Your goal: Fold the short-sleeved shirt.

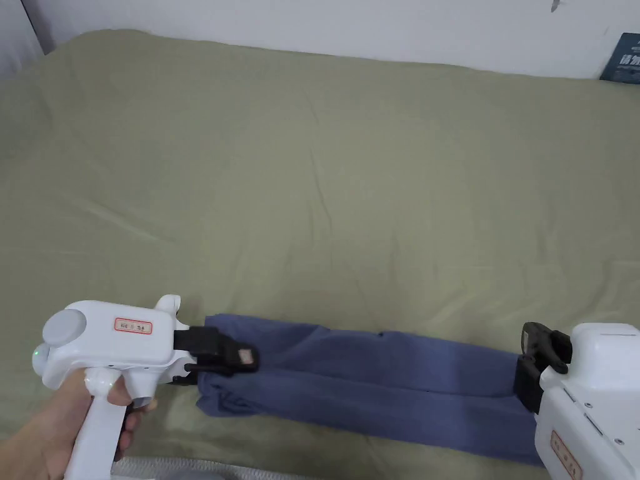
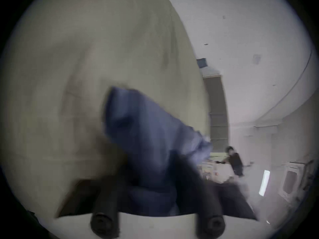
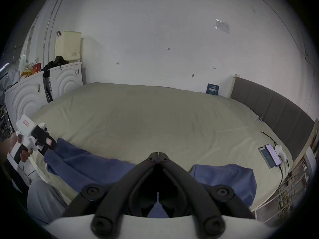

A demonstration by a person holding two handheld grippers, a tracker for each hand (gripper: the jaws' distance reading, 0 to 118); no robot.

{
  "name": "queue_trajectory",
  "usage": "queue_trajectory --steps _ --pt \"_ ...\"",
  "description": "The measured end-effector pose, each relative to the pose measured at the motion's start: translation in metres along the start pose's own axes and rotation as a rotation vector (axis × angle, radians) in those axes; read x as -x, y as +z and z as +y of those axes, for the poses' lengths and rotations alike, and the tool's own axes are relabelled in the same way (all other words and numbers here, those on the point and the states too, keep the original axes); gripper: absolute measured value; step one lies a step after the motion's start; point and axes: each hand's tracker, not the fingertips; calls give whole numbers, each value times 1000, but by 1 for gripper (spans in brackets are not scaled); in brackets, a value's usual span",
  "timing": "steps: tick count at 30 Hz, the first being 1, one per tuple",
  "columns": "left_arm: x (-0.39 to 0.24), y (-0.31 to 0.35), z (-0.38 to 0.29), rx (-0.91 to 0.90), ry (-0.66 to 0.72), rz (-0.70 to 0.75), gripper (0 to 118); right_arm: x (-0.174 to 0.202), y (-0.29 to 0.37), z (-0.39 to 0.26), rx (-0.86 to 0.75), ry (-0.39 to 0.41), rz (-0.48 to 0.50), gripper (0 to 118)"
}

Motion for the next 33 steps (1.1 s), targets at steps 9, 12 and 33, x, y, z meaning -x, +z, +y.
queue_trajectory --steps 9,12,33 --pt "-22 44 -11 -141 3 17 7 -14 15 11 -46 -10 9 0" --pt "-20 77 -18 -210 3 68 7 -19 20 14 -63 -20 17 0" --pt "-182 6 -66 -132 -395 277 7 -59 47 5 -94 -62 1 0"
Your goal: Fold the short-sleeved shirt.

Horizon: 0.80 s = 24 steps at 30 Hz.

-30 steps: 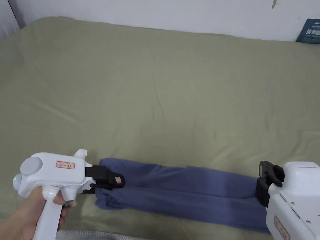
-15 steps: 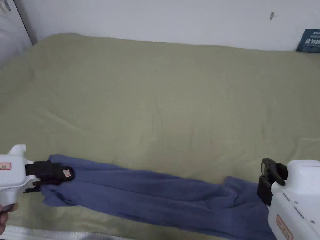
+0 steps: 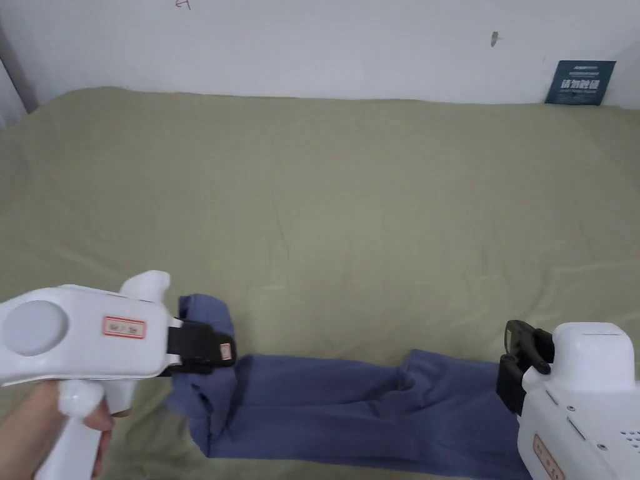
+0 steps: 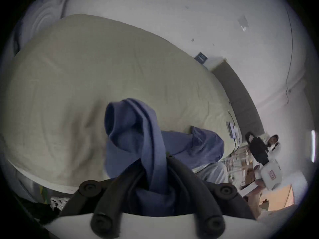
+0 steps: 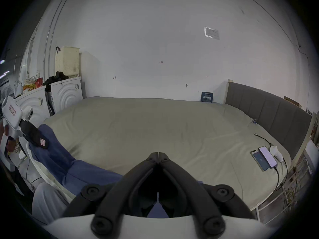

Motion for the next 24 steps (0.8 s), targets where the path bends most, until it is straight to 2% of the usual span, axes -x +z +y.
queue_trajectory --steps 3,7,8,9,10,11,12,16,18,19,20,21,22,24 --pt "-31 -41 -1 47 -95 33 7 -6 2 -4 8 3 -11 0" --pt "-56 -103 -6 131 -155 53 8 -13 0 -11 32 -8 -22 0" --pt "-60 -117 -10 141 -171 66 19 -15 0 -12 41 -9 -26 0" --pt "-67 -132 -14 161 -200 77 50 -16 -1 -14 48 -10 -27 0" --pt "-69 -142 -17 173 -218 73 92 -18 -1 -16 53 -11 -31 0" --pt "-70 -151 -19 200 -229 30 118 -19 -2 -17 60 -13 -34 0" --pt "-70 -157 -21 194 -211 -5 118 -20 -3 -19 68 -15 -36 0" --pt "-58 -140 -15 117 -92 -87 103 -23 -4 -21 80 -32 -42 0" --pt "-50 -117 -12 86 -83 -110 90 -22 -5 -21 81 -32 -38 0" --pt "-43 -106 -12 79 -81 -109 90 -22 -5 -21 80 -29 -36 0" --pt "-35 -94 -13 58 -63 -133 65 -22 -5 -20 78 -29 -34 0" --pt "-33 -83 -13 27 -31 -154 25 -21 -5 -20 77 -30 -29 0" --pt "-25 -77 -16 1 -3 -147 0 -21 -6 -19 78 -30 -25 0" --pt "-6 -68 -16 17 45 -184 0 -19 -8 -19 78 -32 -21 0"
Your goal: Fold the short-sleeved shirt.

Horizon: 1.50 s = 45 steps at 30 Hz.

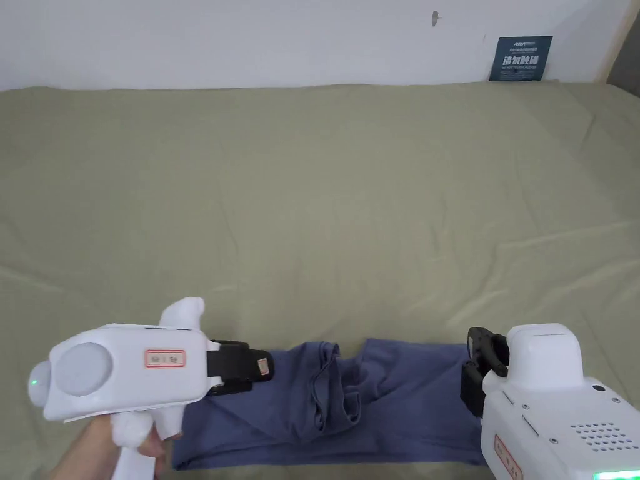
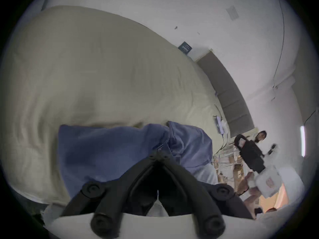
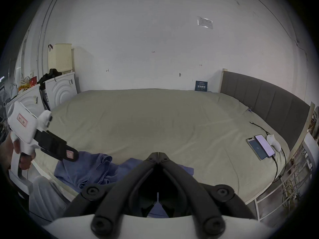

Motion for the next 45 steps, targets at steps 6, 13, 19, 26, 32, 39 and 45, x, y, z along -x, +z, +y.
queue_trajectory --steps 6,13,19,26,32,39,45 --pt "15 -29 3 47 78 11 0 4 -3 0 12 -3 13 0" --pt "-6 -138 -19 264 35 -11 0 2 -3 -3 35 22 -1 0" --pt "-9 -131 -18 226 35 -51 0 2 -11 -8 64 36 -5 0" --pt "1 -13 10 52 -18 -79 0 16 -17 -3 57 21 25 0" --pt "62 56 15 -34 69 103 0 35 -18 3 24 44 56 0" --pt "103 42 5 22 142 -8 46 46 -21 3 44 66 69 0" --pt "123 9 2 46 281 -195 103 43 -22 1 61 80 55 0"
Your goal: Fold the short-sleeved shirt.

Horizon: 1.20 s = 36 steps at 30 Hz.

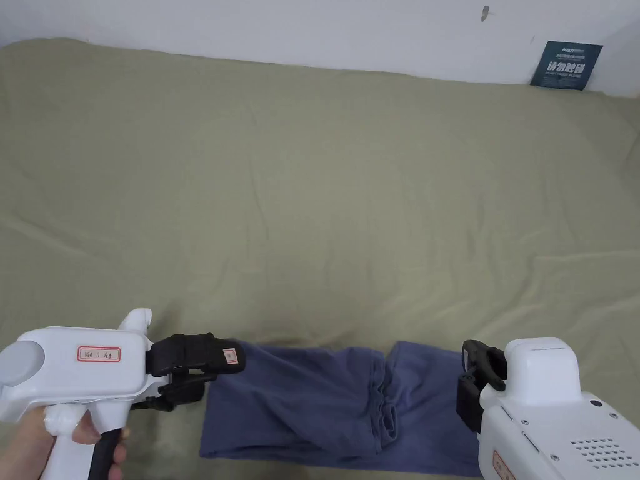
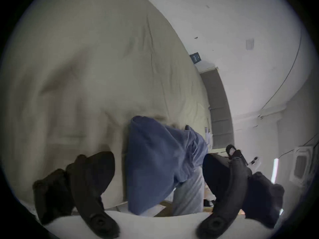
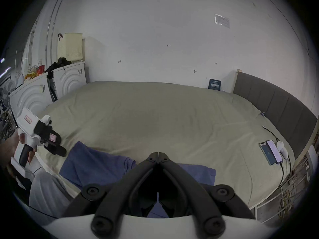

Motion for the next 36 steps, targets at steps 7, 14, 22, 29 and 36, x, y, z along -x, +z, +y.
queue_trajectory --steps 7,14,22,29,36 --pt "5 -49 -1 29 15 126 11 -11 2 4 3 -9 -24 0" --pt "-27 -10 2 -64 -41 116 10 -21 9 14 -30 -14 -37 0" --pt "-49 104 -9 -320 -58 277 10 -23 12 27 -86 -12 -3 0" --pt "-88 116 -24 -318 -145 471 10 -19 13 31 -119 15 23 0" --pt "-156 37 -33 -180 -296 411 10 -26 20 22 -112 -3 19 0"
